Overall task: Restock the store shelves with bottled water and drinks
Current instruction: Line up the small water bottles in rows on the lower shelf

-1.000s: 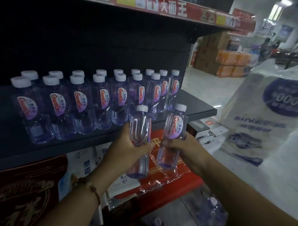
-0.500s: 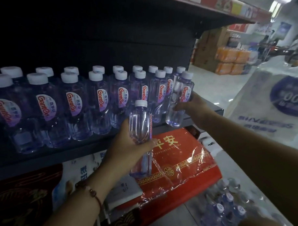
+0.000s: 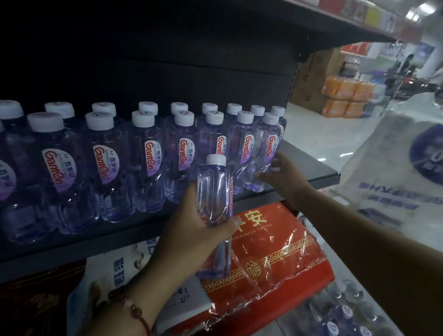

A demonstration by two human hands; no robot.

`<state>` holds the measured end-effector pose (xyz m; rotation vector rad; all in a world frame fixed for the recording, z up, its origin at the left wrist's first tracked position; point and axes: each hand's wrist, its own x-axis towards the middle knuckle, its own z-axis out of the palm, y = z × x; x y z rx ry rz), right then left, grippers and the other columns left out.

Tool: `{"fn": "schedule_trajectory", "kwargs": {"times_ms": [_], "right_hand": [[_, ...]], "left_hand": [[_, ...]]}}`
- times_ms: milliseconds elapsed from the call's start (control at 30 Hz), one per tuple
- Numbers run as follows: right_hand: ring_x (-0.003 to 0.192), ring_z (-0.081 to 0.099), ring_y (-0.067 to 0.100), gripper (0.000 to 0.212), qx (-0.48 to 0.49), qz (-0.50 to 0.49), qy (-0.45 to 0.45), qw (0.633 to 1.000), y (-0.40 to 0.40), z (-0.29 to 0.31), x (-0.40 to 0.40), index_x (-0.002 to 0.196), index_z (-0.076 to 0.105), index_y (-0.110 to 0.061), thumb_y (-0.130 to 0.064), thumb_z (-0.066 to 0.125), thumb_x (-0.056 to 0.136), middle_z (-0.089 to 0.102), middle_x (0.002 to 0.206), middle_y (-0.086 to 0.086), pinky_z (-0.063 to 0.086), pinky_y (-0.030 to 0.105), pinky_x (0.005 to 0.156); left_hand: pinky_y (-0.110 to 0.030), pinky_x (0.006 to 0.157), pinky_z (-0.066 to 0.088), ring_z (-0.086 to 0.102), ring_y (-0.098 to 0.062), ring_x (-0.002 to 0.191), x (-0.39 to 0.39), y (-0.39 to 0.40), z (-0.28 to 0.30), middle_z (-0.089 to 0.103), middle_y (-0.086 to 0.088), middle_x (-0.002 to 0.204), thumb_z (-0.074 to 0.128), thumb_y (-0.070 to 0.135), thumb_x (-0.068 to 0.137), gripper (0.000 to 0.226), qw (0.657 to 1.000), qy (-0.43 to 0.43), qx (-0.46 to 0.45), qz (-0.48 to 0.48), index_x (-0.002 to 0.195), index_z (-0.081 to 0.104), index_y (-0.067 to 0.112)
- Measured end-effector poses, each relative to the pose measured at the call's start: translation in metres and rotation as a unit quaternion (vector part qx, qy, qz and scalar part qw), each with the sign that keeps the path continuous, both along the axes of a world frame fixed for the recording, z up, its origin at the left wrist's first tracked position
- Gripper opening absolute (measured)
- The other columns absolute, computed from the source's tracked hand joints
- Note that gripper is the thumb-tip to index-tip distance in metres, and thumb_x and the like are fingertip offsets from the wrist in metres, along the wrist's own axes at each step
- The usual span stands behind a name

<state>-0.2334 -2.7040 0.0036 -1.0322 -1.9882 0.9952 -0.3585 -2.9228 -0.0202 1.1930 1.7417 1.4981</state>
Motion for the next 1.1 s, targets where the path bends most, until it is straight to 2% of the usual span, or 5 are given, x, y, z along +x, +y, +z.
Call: {"fn": "schedule_trajectory", "kwargs": {"times_ms": [433,600,767,967,1100], "right_hand": [[0.104,0.065,0.025,0.032,0.053,-0.090,-0.038,0.994,0.010,-0.015,-0.034,0.119,0.057,-0.027,-0.018,0.069,0.091,0.063,0.121,0.008,0.056,0.045,0.091],[0.092,0.066,0.017,0.045,0.031,-0.072,-0.041,0.996,0.003,-0.010,-0.027,0.132,0.052,-0.023,-0.014,0.069,0.092,0.069,0.107,0.005,0.045,0.019,0.062],[0.097,0.066,0.012,0.046,-0.011,-0.055,-0.013,0.998,-0.036,-0.011,-0.003,0.140,0.048,-0.022,-0.021,0.064,0.096,0.064,0.106,-0.009,0.046,0.018,0.064],[0.113,0.064,0.012,0.037,-0.110,0.152,-0.042,0.981,-0.127,-0.025,0.036,0.126,0.065,-0.028,-0.027,0.053,0.091,0.070,0.118,-0.007,0.051,0.041,0.099],[0.106,0.070,0.016,0.053,-0.189,0.218,-0.007,0.958,-0.165,-0.032,0.047,0.134,0.052,-0.025,-0.006,0.067,0.088,0.071,0.117,0.001,0.056,0.030,0.092]], "left_hand": [[-0.044,0.092,0.056,0.068,0.003,0.095,-0.004,0.001,-0.007,0.067,0.027,0.106,0.085,0.041,0.072,0.070,1.000,0.007,0.000,0.003,0.128,0.044,0.051],[-0.043,0.090,0.057,0.068,0.002,0.094,-0.003,0.000,-0.009,0.067,0.026,0.105,0.084,0.042,0.073,0.070,1.000,0.011,-0.006,0.002,0.129,0.043,0.051],[-0.043,0.087,0.058,0.069,0.002,0.092,0.000,0.000,-0.010,0.068,0.022,0.104,0.084,0.038,0.074,0.070,1.000,0.004,-0.010,0.011,0.129,0.042,0.050],[-0.046,0.086,0.058,0.070,0.000,0.088,0.009,0.006,-0.011,0.069,0.024,0.097,0.087,0.037,0.070,0.073,0.999,-0.027,-0.009,0.024,0.128,0.042,0.045],[-0.049,0.088,0.057,0.069,-0.011,0.099,0.023,0.008,-0.013,0.069,0.017,0.104,0.086,0.045,0.062,0.077,0.999,-0.038,-0.023,0.020,0.125,0.041,0.045]]}}
